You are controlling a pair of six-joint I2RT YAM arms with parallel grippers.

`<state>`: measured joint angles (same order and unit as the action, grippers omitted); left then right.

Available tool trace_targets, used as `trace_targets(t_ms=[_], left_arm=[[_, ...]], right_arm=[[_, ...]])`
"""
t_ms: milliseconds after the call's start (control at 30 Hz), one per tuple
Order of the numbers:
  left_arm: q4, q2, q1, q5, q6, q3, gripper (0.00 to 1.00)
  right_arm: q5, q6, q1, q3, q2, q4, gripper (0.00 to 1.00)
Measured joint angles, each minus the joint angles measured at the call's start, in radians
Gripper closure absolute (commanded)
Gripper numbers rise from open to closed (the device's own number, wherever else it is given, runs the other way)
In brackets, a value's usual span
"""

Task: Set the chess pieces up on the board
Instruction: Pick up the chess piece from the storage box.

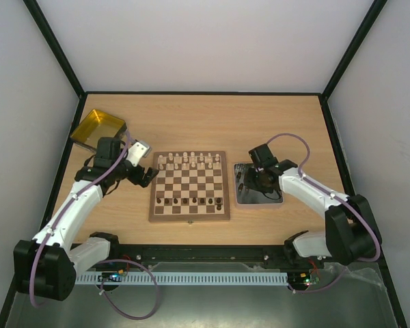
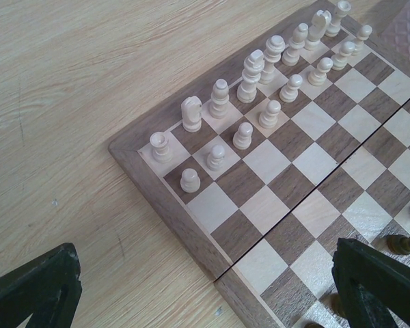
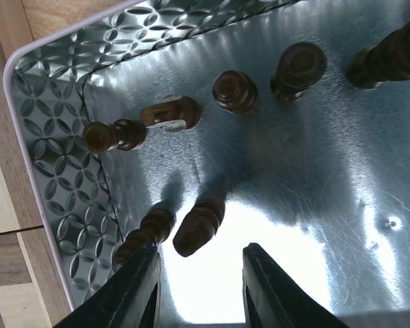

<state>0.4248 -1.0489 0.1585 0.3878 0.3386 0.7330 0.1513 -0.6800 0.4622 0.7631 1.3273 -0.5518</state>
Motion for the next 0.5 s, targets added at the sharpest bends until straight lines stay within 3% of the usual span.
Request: trace_targets(t_ms=[500], left_arm=[[0.000, 0.000, 0.005, -0.001, 0.000, 0.000, 0.00]], right_arm=[[0.031, 0.007, 0.003, 0.000, 0.067, 0.022, 0.73]])
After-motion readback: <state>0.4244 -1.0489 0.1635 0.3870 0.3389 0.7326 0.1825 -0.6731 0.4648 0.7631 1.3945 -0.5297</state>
